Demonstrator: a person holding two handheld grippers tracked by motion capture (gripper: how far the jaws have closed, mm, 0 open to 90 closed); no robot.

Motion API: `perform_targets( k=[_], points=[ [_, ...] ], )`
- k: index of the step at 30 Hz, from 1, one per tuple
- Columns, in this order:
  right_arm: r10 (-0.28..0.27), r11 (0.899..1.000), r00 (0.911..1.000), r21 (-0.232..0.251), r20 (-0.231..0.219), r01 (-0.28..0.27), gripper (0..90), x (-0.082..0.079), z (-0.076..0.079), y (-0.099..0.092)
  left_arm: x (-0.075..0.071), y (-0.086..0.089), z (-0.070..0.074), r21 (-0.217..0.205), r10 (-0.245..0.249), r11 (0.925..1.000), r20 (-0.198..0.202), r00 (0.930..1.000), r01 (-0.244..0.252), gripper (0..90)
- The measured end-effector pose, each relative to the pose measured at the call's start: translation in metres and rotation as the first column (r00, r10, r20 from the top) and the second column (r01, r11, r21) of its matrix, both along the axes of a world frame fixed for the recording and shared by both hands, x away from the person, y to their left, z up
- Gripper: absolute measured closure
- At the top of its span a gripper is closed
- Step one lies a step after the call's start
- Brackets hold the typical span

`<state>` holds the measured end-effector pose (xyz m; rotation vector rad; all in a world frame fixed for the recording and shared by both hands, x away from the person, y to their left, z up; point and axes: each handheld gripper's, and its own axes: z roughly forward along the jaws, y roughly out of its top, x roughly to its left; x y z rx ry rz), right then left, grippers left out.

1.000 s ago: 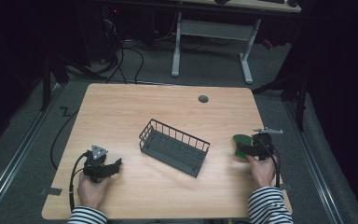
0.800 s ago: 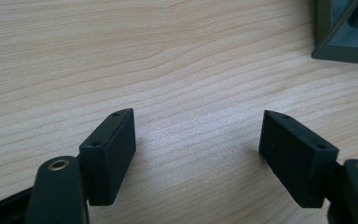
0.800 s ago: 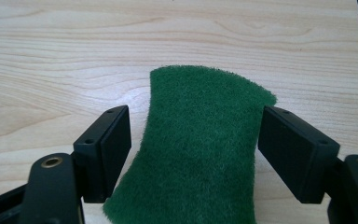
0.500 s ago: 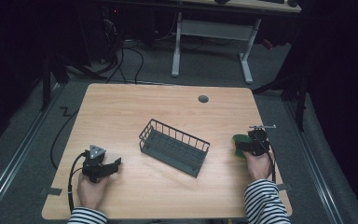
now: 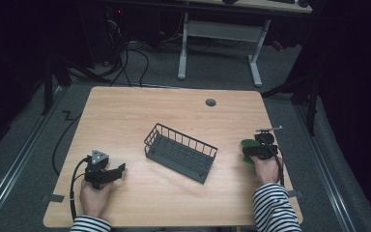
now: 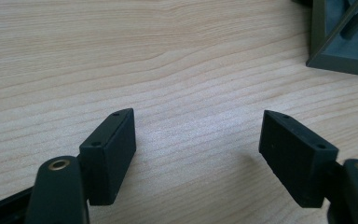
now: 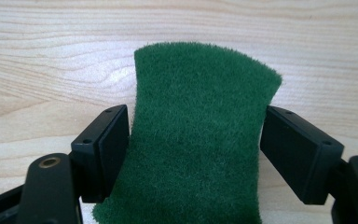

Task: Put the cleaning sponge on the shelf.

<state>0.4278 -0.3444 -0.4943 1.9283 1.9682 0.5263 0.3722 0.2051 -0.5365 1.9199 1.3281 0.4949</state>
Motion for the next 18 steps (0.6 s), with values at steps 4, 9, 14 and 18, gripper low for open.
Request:
perform_targets(
  k=[4, 9, 14, 18],
  points=[
    [-0.011, 1.0, 0.9997, 0.028, -0.024, 0.012, 24.0, 0.0024, -0.0014, -0.0023, 0.0, -0.0001, 0.0, 0.0, 0.001, 1.0, 0.0, 1.0, -0.001, 27.7],
    [-0.001, 0.999, 0.9997, 0.033, -0.023, 0.002, 27.4, 0.0007, -0.0009, -0.0014, 0.0, 0.0, -0.0001, -0.001, 0.001, 1.0, 0.0, 1.0, -0.001, 27.6],
    [0.015, 1.0, 0.9999, 0.027, -0.002, -0.015, 29.6, -0.0008, 0.0014, 0.0008, 0.0001, 0.0, -0.0001, 0.002, -0.002, 1.0, 0.001, 1.0, 0.002, 27.6],
    [0.029, 0.999, 0.9996, 0.03, -0.003, -0.029, 30.2, -0.0026, 0.0033, 0.001, 0.0, -0.0004, -0.0002, 0.004, 0.0, 1.0, 0.003, 1.0, 0.0, 27.6]
  ],
)
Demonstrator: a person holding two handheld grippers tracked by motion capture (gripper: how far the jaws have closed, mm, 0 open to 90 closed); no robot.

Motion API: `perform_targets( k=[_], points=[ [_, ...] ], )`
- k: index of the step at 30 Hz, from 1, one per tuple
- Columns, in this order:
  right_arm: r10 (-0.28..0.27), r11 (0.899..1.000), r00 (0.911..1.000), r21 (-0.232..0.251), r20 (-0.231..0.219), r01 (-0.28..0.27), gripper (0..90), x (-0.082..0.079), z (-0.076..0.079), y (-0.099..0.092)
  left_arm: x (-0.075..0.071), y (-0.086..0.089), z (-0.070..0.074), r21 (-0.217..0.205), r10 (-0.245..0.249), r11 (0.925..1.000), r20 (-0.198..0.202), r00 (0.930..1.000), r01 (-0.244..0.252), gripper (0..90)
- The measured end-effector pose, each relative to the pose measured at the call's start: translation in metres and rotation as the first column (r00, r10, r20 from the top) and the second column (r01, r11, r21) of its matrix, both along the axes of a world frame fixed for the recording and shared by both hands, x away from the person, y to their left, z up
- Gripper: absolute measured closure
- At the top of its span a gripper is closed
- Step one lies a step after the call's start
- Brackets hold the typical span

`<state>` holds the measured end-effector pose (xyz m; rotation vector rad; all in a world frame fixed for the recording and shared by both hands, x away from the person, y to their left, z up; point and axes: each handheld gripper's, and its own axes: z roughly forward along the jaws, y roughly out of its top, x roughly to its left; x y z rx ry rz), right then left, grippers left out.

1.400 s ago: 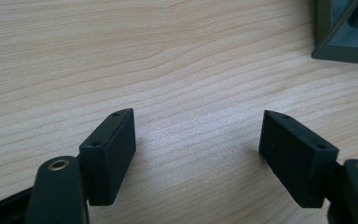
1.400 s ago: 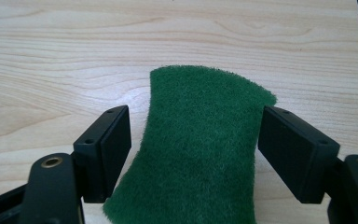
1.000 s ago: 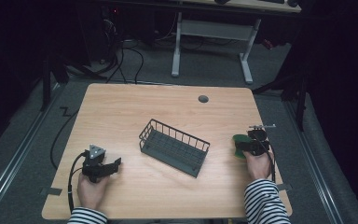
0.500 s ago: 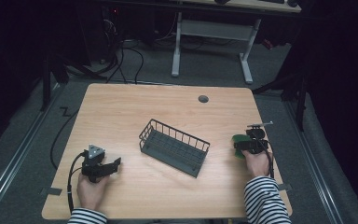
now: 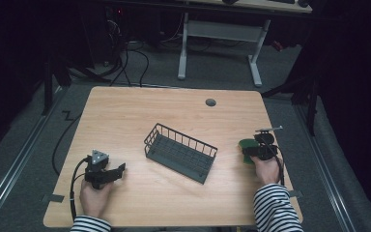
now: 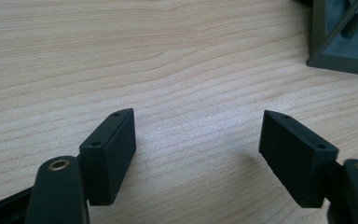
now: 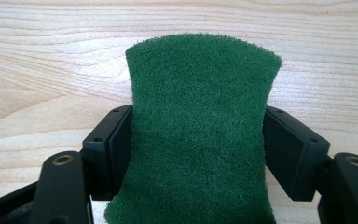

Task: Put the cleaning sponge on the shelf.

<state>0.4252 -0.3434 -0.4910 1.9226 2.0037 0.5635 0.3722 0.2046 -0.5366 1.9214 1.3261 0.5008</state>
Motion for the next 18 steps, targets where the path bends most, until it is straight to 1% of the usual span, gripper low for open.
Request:
perform_targets(
  k=[3, 8, 10, 18],
  points=[
    [0.01, 1.0, 0.9999, 0.008, 0.014, -0.01, 30.3, -0.002, 0.002, 0.0, 0.0, 0.0, 0.0, 0.001, -0.001, 1.0, -0.001, 1.0, 0.001, 27.7],
    [0.036, 0.999, 0.9991, 0.016, 0.023, -0.036, 30.3, -0.007, 0.007, 0.001, 0.0, 0.0, 0.0, 0.002, 0.0, 1.0, 0.001, 1.0, 0.0, 27.7],
    [0.046, 0.999, 0.9983, 0.024, 0.037, -0.047, 30.3, -0.009, 0.011, 0.001, 0.0, 0.0, 0.0, 0.004, -0.001, 1.0, 0.0, 1.0, 0.001, 27.7],
    [0.072, 0.997, 0.9952, 0.035, 0.066, -0.075, 30.4, -0.017, 0.019, 0.003, 0.0, 0.0, 0.0, 0.003, 0.0, 1.0, 0.001, 1.0, 0.0, 27.6]
  ],
)
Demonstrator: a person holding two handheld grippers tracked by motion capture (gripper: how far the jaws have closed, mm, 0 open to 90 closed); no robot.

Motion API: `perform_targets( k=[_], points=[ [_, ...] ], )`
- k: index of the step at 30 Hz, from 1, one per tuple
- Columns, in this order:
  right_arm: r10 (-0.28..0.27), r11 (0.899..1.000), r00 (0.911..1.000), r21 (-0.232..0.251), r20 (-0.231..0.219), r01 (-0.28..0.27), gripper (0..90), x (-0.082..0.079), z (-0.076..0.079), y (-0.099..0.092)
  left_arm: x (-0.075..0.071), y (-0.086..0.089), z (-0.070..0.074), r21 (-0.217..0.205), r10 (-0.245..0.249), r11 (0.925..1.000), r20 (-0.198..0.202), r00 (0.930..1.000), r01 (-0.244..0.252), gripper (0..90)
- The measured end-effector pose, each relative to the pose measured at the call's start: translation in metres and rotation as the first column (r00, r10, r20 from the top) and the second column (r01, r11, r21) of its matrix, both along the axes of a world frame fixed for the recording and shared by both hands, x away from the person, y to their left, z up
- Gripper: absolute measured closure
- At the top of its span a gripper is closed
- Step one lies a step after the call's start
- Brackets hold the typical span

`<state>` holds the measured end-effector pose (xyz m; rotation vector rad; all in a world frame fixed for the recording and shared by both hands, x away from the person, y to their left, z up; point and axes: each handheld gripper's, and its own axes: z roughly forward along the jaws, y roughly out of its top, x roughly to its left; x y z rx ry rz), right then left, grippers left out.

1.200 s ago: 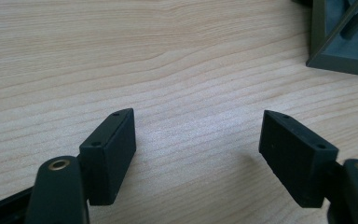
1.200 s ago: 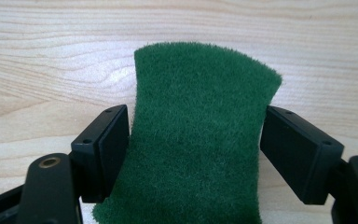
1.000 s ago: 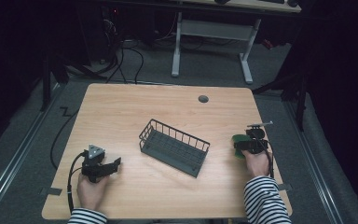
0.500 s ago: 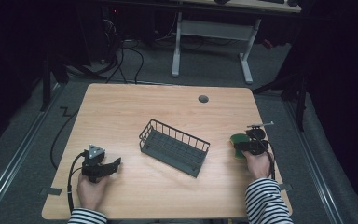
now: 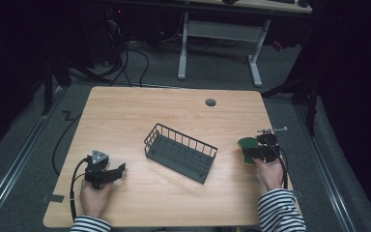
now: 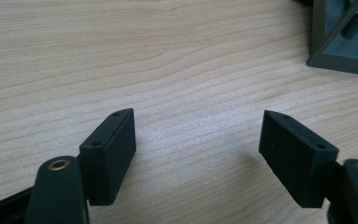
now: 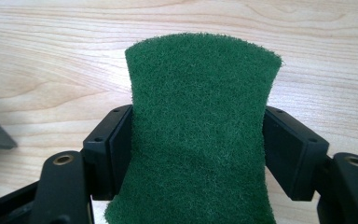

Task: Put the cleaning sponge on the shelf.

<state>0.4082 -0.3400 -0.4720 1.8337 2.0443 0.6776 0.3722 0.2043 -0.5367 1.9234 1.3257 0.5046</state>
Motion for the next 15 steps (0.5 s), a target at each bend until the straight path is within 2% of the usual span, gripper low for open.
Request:
perform_targets(
  k=[9, 15],
  points=[
    [0.033, 0.999, 0.9989, 0.01, 0.034, -0.033, 30.4, -0.008, 0.008, 0.004, 0.0, 0.0, 0.0, 0.0, 0.0, 1.0, 0.0, 1.0, 0.0, 27.7],
    [0.059, 0.998, 0.9966, -0.001, 0.058, -0.059, 30.4, -0.013, 0.016, 0.008, 0.0, 0.0, 0.0, 0.003, -0.001, 1.0, 0.0, 1.0, 0.001, 27.7]
  ],
)
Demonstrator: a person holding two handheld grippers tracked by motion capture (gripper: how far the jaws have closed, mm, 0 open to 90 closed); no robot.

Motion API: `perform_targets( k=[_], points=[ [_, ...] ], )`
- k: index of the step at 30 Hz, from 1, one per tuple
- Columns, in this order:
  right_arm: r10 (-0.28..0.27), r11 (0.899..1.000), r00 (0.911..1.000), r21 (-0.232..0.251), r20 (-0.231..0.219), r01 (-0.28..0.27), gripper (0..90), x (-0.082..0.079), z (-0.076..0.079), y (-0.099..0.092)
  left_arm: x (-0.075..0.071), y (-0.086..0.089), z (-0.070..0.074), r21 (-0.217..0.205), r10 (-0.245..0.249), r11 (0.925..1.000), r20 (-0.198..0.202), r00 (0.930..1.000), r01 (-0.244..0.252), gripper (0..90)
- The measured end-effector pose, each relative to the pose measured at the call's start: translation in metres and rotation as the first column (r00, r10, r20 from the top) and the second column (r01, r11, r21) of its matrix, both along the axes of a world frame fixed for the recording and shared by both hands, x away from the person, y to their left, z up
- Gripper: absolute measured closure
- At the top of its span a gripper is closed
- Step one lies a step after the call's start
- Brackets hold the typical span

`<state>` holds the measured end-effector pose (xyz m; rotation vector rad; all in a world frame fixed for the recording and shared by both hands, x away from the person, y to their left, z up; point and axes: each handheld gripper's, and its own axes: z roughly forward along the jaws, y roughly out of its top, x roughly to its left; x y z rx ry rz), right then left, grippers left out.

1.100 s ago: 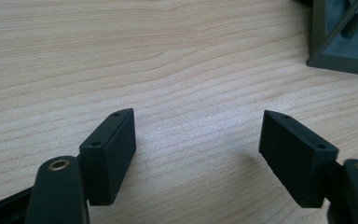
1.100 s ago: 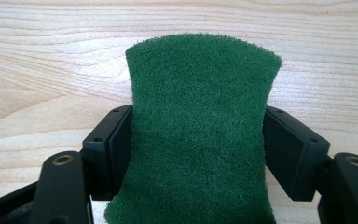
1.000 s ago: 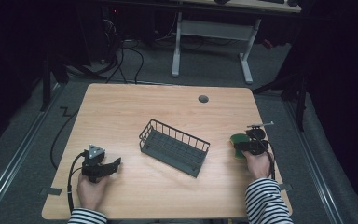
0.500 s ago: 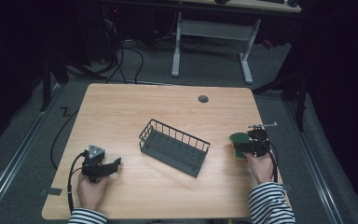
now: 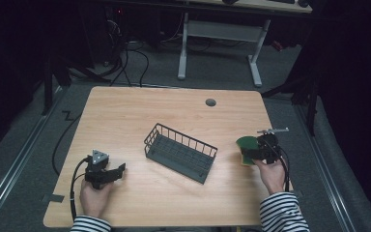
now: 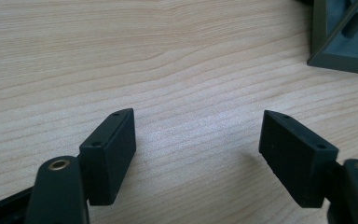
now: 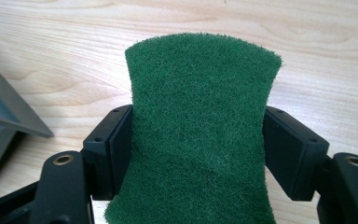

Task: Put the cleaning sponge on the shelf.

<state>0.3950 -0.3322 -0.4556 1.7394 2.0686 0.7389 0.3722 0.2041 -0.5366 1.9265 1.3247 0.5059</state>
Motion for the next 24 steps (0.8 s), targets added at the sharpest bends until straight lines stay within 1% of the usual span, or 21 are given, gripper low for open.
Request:
perform_targets(
  k=[2, 3, 5, 6, 7, 9, 10, 14, 19, 22, 24],
  points=[
    [0.01, 1.0, 0.9999, -0.001, 0.012, -0.01, 30.3, -0.002, 0.006, 0.002, 0.0, 0.0, 0.0, 0.002, -0.001, 1.0, 0.0, 1.0, 0.001, 27.7],
    [0.022, 1.0, 0.9995, 0.003, 0.024, -0.022, 30.4, -0.004, 0.011, 0.004, 0.0, 0.0, 0.0, 0.002, -0.001, 1.0, 0.0, 1.0, 0.001, 27.6],
    [0.027, 1.0, 0.9992, 0.004, 0.028, -0.027, 30.4, -0.004, 0.013, 0.005, 0.0, 0.0, 0.0, 0.004, 0.0, 1.0, 0.0, 1.0, 0.0, 27.6],
    [0.047, 0.999, 0.998, -0.004, 0.043, -0.047, 30.4, -0.005, 0.021, 0.009, 0.0, -0.001, 0.0, 0.006, 0.001, 1.0, 0.001, 1.0, -0.001, 27.7],
    [0.047, 0.999, 0.998, -0.004, 0.043, -0.047, 30.4, -0.005, 0.021, 0.009, 0.0, -0.001, 0.0, 0.006, 0.001, 1.0, 0.001, 1.0, -0.001, 27.6],
    [0.06, 0.998, 0.9964, -0.007, 0.06, -0.06, 30.4, -0.007, 0.027, 0.012, 0.0, -0.001, 0.0, 0.006, 0.001, 1.0, 0.001, 1.0, -0.001, 27.6],
    [0.07, 0.998, 0.9948, -0.006, 0.075, -0.069, 30.4, -0.008, 0.03, 0.014, 0.0, -0.001, 0.0, 0.006, 0.001, 1.0, 0.001, 1.0, -0.001, 27.6],
    [0.098, 0.995, 0.9902, -0.007, 0.1, -0.098, 30.4, -0.013, 0.038, 0.02, 0.0, -0.001, 0.0, 0.007, 0.0, 1.0, 0.0, 1.0, 0.0, 27.5],
    [0.145, 0.989, 0.9833, -0.011, 0.11, -0.144, 30.4, -0.016, 0.044, 0.03, 0.0, -0.001, 0.0, 0.011, 0.001, 0.9999, 0.002, 1.0, -0.001, 27.4],
    [0.162, 0.986, 0.9792, 0.002, 0.122, -0.164, 30.4, -0.017, 0.051, 0.035, 0.0, -0.002, 0.0, 0.013, 0.0, 0.9999, 0.002, 1.0, 0.0, 27.4],
    [0.177, 0.984, 0.9754, -0.003, 0.131, -0.178, 30.4, -0.018, 0.056, 0.04, 0.0, -0.002, 0.0, 0.016, 0.0, 0.9999, 0.001, 1.0, 0.0, 27.4]
  ],
)
